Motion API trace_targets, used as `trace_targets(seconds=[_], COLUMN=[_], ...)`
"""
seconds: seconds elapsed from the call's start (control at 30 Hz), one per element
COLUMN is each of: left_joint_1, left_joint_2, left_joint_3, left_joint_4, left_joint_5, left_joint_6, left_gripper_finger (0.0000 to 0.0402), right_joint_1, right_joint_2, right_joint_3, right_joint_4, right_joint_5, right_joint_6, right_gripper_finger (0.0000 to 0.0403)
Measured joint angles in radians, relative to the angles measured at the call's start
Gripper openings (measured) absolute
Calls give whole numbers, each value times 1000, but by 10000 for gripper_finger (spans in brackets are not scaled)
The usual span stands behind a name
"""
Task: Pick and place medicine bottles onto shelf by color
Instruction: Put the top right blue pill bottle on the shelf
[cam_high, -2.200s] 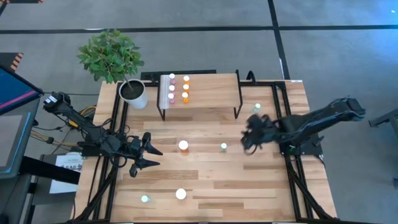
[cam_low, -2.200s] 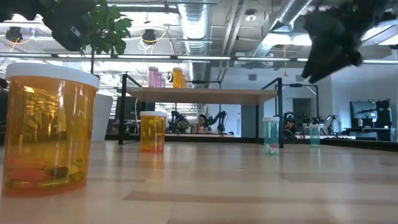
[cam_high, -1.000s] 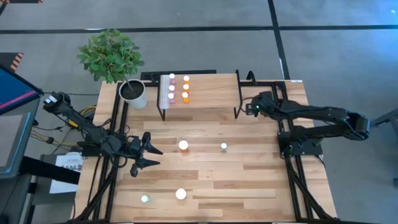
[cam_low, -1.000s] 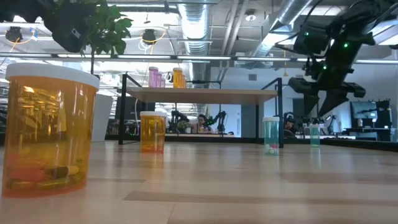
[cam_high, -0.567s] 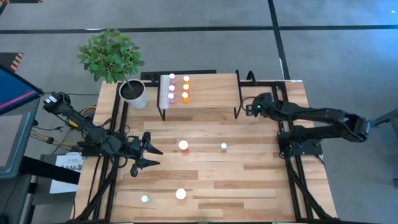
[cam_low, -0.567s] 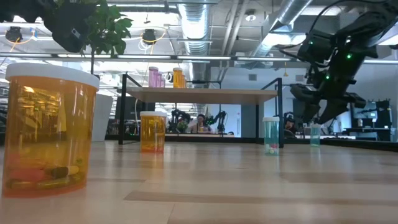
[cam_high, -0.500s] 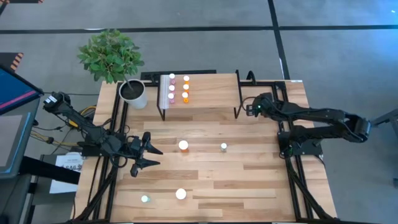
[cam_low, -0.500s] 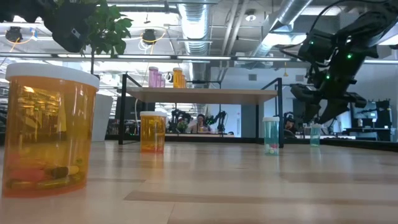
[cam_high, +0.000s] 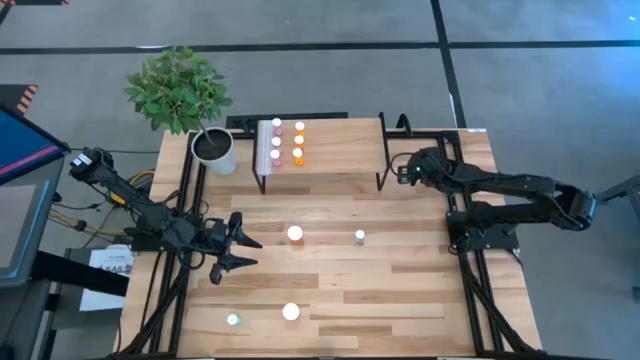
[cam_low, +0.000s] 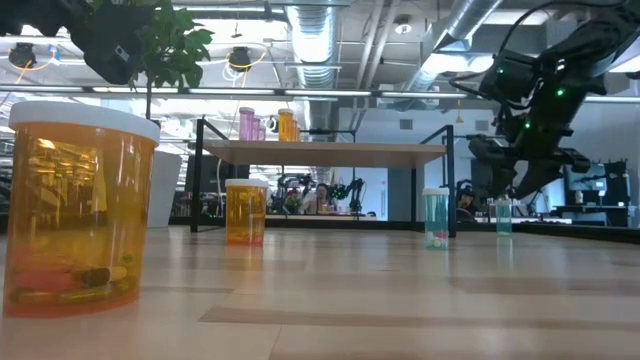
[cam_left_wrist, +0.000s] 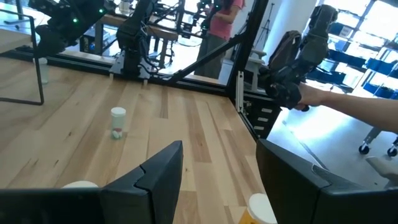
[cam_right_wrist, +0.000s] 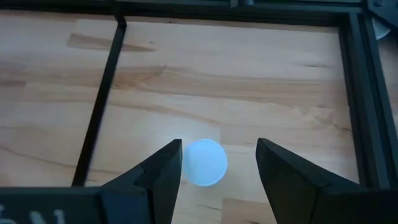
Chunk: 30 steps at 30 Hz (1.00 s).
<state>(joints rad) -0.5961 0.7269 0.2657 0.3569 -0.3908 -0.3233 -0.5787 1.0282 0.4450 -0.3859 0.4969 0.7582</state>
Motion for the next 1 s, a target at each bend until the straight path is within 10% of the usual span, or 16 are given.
trace_targets(seconds=[1.0], left_joint_1=[0], left_joint_2=[0], left_joint_3=[0], left_joint_4=[0], left_joint_5=[-2], left_joint_6=[0], left_gripper_finger=[192], right_joint_1=[2], right_joint_2=[129], right_joint_3=[-1], right_joint_4=[47], right_joint_5=[-4], right_joint_6=[-8], right_gripper_finger=[172])
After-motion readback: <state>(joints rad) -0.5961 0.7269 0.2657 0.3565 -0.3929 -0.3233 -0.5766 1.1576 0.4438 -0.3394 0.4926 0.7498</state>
